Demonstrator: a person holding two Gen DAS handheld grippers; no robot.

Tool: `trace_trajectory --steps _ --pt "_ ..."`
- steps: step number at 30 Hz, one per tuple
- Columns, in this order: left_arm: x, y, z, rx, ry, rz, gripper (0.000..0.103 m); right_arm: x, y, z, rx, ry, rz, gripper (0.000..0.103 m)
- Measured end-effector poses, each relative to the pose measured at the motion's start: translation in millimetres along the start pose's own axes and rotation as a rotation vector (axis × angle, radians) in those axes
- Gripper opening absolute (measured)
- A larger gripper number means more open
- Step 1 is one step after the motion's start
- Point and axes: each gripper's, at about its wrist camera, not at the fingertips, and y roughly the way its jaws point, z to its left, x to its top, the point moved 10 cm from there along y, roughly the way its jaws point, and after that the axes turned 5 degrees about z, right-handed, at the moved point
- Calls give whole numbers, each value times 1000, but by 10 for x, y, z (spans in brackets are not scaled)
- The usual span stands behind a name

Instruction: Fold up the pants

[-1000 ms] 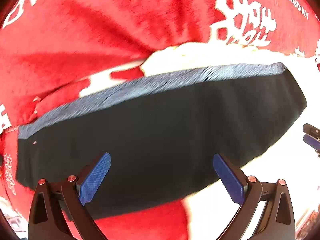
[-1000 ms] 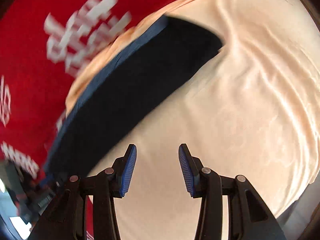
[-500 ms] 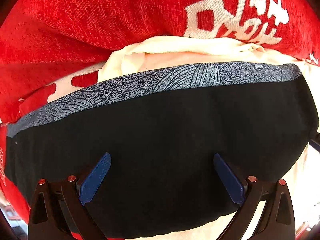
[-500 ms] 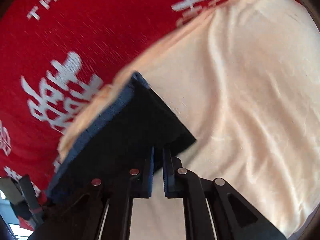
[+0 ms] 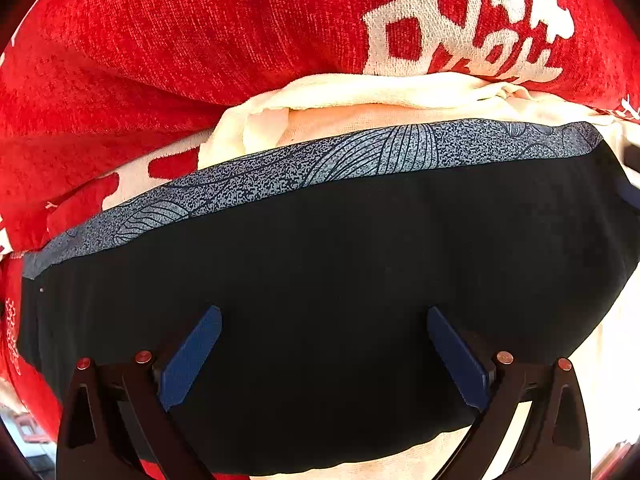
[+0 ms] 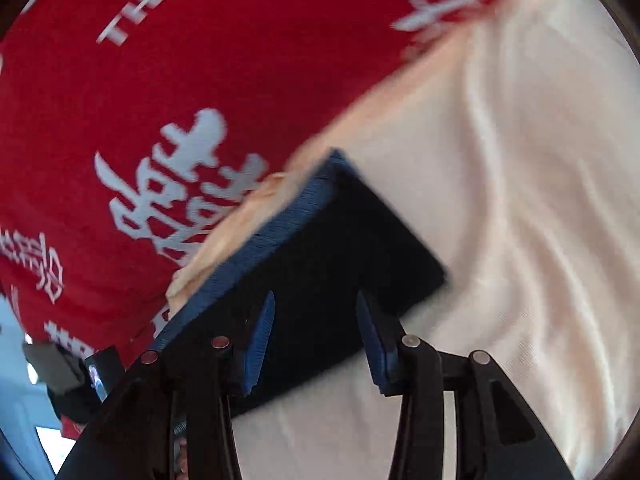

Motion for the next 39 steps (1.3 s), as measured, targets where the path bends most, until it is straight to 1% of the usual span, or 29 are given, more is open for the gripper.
trace_trajectory --steps 2,4,5,6,7,8,9,10,11,12,13,15,17,19,21,24,28,31,34,37,39 --pt "-18 -7 9 -5 -7 2 103 194 296 246 46 -54 28 47" --pt "-40 -9 20 -8 -12 2 103 268 613 386 54 -93 70 47" --pt "-44 -13 15 -8 -13 3 103 300 784 449 50 -121 98 47" --pt "-49 -12 16 -9 -13 5 103 323 935 471 20 -148 119 46" --pt "-55 -16 11 -11 -14 7 103 343 1008 449 -14 -165 123 44" --pt "-64 -17 9 -14 -14 9 103 405 1041 409 -59 -176 98 37" --pt "-69 -17 9 -17 -13 11 103 493 993 322 -114 -161 48 34" --pt "-74 -17 17 -19 -13 14 103 549 905 210 -160 -123 6 34" --pt "-79 -18 15 -20 -14 17 103 609 814 102 -182 -69 -30 35" --pt "-76 -15 19 -21 -14 19 103 635 724 10 -163 -9 -46 36" --pt "-71 -18 32 -20 -13 20 103 624 657 -45 -139 30 -43 37" --pt "-60 -24 28 -20 -14 23 103 524 497 -108 -97 68 -27 37" --pt "-60 -20 37 -21 -15 29 103 363 344 -121 -72 74 -12 37" --pt "-57 -27 27 -21 -14 30 103 135 221 -107 -17 85 11 37" --pt "-59 -27 31 -22 -13 29 103 -145 117 -111 33 97 51 40" --pt "-30 -13 56 -22 -14 29 103 -608 73 -160 86 124 114 42" --pt "15 15 72 -22 -16 31 103 -956 152 -169 129 166 160 42" --pt "21 13 77 -21 -17 31 103 -1012 188 -206 157 215 176 42" --pt "35 2 89 -25 -22 35 103 -1020 203 -208 168 228 179 42" --pt "36 -40 132 -43 -31 52 103 -983 171 -206 167 226 180 42" --pt "20 -90 165 -67 -37 61 103 -959 184 -216 167 230 177 42"
